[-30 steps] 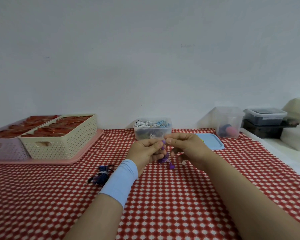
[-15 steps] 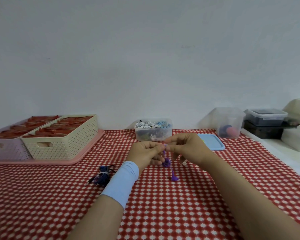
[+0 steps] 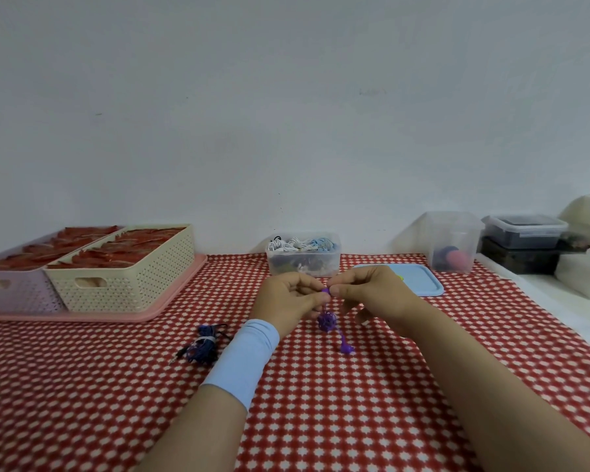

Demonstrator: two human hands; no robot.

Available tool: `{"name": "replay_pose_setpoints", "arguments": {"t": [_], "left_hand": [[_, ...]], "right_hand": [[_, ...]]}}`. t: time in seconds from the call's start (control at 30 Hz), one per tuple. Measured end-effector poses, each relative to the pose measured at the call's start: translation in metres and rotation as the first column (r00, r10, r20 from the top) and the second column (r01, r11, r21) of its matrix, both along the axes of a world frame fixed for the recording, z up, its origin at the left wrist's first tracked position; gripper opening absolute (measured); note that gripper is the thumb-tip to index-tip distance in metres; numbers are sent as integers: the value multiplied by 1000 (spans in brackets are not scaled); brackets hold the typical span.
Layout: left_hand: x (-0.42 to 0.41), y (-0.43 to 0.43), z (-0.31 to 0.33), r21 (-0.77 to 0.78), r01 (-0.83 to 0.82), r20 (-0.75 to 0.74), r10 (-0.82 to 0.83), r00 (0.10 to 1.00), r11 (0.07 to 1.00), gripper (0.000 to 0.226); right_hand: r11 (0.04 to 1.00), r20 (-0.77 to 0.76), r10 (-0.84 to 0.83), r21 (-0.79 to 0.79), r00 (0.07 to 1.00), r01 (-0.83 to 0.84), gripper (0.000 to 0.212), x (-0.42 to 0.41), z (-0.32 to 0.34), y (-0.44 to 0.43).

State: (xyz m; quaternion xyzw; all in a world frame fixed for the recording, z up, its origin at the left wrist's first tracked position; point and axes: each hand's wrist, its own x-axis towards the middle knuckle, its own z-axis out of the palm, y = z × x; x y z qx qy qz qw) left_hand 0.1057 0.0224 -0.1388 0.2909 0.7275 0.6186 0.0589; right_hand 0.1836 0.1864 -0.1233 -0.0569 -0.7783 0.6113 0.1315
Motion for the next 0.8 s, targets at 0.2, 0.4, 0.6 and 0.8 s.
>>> {"name": "replay_pose_setpoints", "arguments": {"t": [0.2,0.4,0.6,0.8], "left_hand": [[-3,-1,-1,-50,-14,-113,9,994,999,26],[-6,-7,3,-133,-21,-164,-2,986,991,22],[-11,-11,1,-144,-77,-98,63,993,987,19],[-13,-12,2,-172,-73,-97,57,994,982,26]], "right_hand": [[1000,44,-17,4,999,17,17,-2,1,7],[816,87,-279,546,956,189,15,-5,-10,40],[763,221,-268,643,938,67,9,-6,-13,42],[733,264,-249,681,932,3,9,-3,-10,39]]}}
